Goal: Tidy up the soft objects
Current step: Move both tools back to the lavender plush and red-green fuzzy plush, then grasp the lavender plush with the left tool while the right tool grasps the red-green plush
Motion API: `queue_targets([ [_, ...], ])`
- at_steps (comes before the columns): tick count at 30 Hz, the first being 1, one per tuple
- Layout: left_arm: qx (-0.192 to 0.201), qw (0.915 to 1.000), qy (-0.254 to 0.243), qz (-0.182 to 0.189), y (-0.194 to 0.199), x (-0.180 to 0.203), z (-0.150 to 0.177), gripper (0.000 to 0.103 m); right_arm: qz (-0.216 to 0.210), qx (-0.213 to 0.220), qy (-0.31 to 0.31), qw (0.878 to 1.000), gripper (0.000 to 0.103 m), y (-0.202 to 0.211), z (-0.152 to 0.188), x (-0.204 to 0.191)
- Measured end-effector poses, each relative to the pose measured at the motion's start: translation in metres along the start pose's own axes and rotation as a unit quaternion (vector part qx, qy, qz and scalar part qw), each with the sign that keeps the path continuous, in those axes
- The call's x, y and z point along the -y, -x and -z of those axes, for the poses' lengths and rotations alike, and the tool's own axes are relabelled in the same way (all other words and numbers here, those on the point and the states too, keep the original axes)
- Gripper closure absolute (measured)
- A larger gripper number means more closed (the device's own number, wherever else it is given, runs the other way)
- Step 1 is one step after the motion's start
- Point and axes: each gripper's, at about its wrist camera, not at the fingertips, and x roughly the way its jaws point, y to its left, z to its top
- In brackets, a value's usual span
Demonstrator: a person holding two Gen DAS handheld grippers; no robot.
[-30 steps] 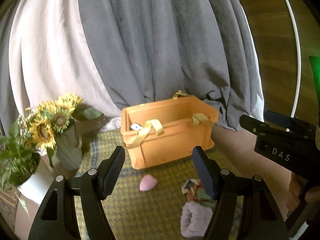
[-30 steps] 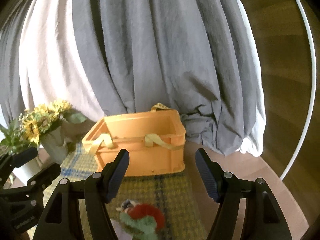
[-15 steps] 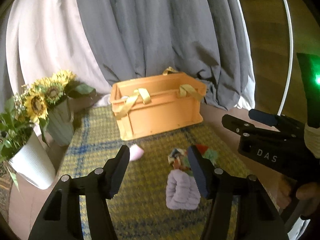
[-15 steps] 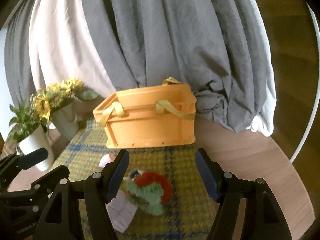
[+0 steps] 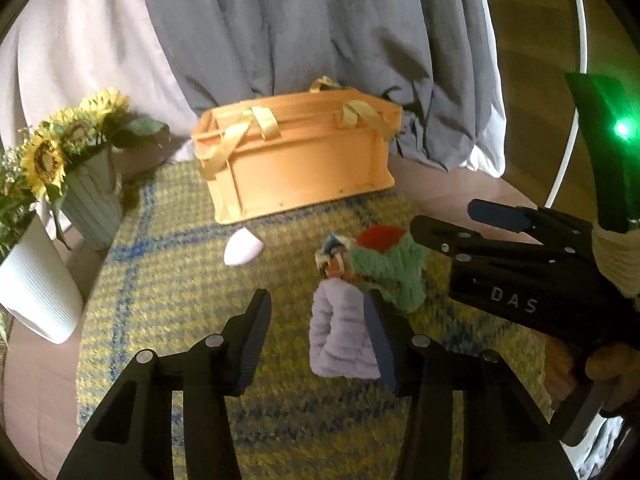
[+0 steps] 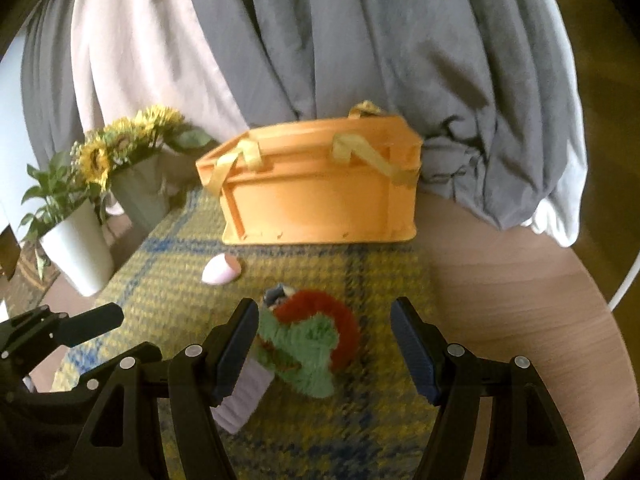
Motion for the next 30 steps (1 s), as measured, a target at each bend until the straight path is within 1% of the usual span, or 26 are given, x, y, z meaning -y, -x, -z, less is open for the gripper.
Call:
queue_targets([
  [5, -0.029, 0.9994, 0.011, 0.015, -0.018, -0.001, 0.008, 0.056, -0.002, -0.018, 0.002, 1.000, 0.034, -0.015, 0.006, 0.002],
  [12, -0.060, 0.9978, 0.014, 0.024, -0.044, 0.001, 0.018, 0.056, -0.008, -0.038, -0.006, 0.999, 0.034, -0.036, 0.012, 0.008],
  [17, -0.069, 0.9971, 0.011, 0.030, -0.054, 0.004, 0.021, 0.056, -0.023, -0.053, -0.010, 0.998, 0.034, -0.051, 0.016, 0.011],
  [23, -0.074, 0.9967, 0.014, 0.028, -0.064, 0.003, 0.025, 0.056, -0.037, -0.064, -0.014, 0.997, 0.034, -0.066, 0.022, 0.012],
  [25, -0.075, 0.9966, 0.017, 0.029, -0.067, 0.002, 0.026, 0.059, -0.042, -0.069, -0.016, 0.997, 0.034, -0.073, 0.023, 0.012],
  [27, -0.074, 0.9967, 0.019, 0.028, -0.069, 0.000, 0.027, 0.060, -0.045, -0.070, -0.015, 0.996, 0.035, -0.078, 0.025, 0.010],
  [28, -0.073, 0.9967, 0.020, 0.029, -0.070, -0.001, 0.027, 0.063, -0.048, -0.073, -0.013, 0.996, 0.035, -0.081, 0.026, 0.009],
  [30, -0.073, 0.9966, 0.022, 0.033, -0.073, -0.002, 0.028, 0.065, -0.056, -0.077, -0.016, 0.995, 0.039, -0.086, 0.028, 0.007],
])
